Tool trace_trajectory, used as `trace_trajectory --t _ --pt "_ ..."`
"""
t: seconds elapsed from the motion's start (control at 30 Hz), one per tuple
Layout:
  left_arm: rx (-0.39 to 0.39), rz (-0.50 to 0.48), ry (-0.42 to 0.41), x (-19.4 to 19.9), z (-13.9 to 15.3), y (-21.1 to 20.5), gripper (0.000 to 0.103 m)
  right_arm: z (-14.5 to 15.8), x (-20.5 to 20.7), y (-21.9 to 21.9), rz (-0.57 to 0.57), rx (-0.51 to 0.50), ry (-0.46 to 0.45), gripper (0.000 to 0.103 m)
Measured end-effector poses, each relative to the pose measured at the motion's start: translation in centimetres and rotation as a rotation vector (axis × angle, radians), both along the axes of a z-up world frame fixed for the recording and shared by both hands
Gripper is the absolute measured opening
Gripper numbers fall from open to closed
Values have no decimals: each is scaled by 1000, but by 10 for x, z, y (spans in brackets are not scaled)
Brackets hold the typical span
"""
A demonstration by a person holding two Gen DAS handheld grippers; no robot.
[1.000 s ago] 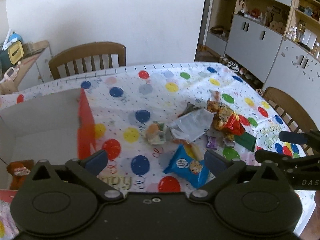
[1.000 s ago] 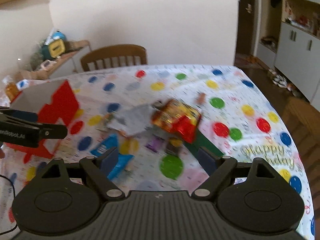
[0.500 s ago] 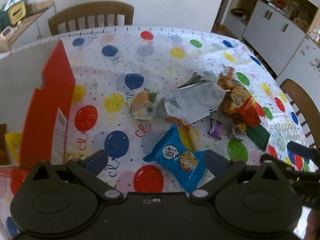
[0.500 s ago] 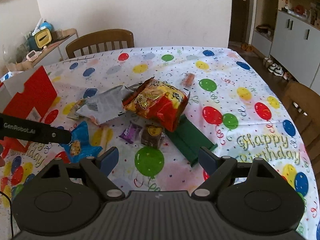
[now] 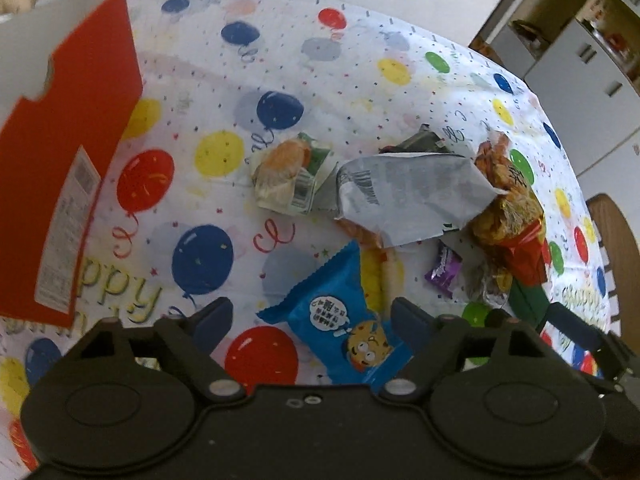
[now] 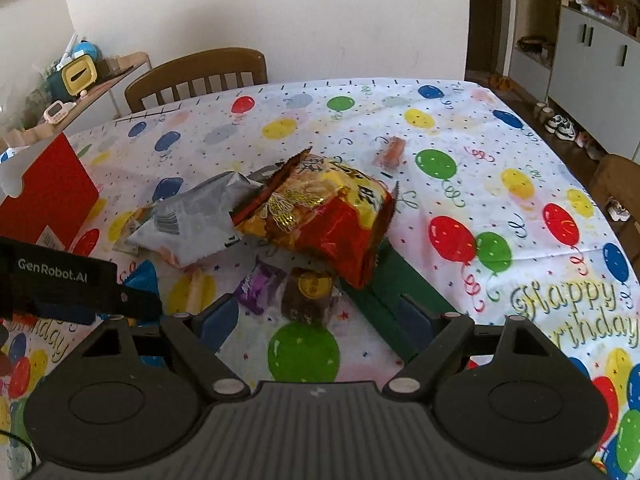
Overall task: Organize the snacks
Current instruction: 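Grasp the blue cookie packet with the left tool while the right tool grasps the brown square cake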
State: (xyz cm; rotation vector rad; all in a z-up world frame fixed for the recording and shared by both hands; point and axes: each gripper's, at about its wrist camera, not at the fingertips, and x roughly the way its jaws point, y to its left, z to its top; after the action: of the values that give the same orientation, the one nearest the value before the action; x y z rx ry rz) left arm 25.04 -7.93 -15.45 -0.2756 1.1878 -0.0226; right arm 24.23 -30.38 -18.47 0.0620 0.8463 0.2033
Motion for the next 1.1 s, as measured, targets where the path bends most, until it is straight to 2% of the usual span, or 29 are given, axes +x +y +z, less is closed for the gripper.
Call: trace_trajectory --t 0.03,0.13,0.23,0.3,0.43,0.57,0.63,0.77,1.1 --pt "-10 6 6 1 -1 0 82 -2 2 2 0 -3 6 77" --pt "-31 18 20 3 -4 -1 77 -6 9 4 -15 4 24 75" --pt "-55 28 34 4 -8 -1 74 -9 13 5 -32 12 34 63" --pt "-56 31 32 4 -8 -1 73 -11 14 6 -46 13 39 62" --pt "-49 30 28 4 -8 -2 62 -10 15 7 -55 17 41 45" --pt "-51 32 26 4 -7 0 59 -9 13 8 -59 28 42 32" --pt "-50 30 20 2 -6 0 56 -8 11 10 -58 20 39 32" --pt "-59 0 0 0 -3 -2 39 -6 5 10 -55 16 37 30" --pt "-50 -46 -34 -13 8 1 35 15 -22 12 -31 50 25 30"
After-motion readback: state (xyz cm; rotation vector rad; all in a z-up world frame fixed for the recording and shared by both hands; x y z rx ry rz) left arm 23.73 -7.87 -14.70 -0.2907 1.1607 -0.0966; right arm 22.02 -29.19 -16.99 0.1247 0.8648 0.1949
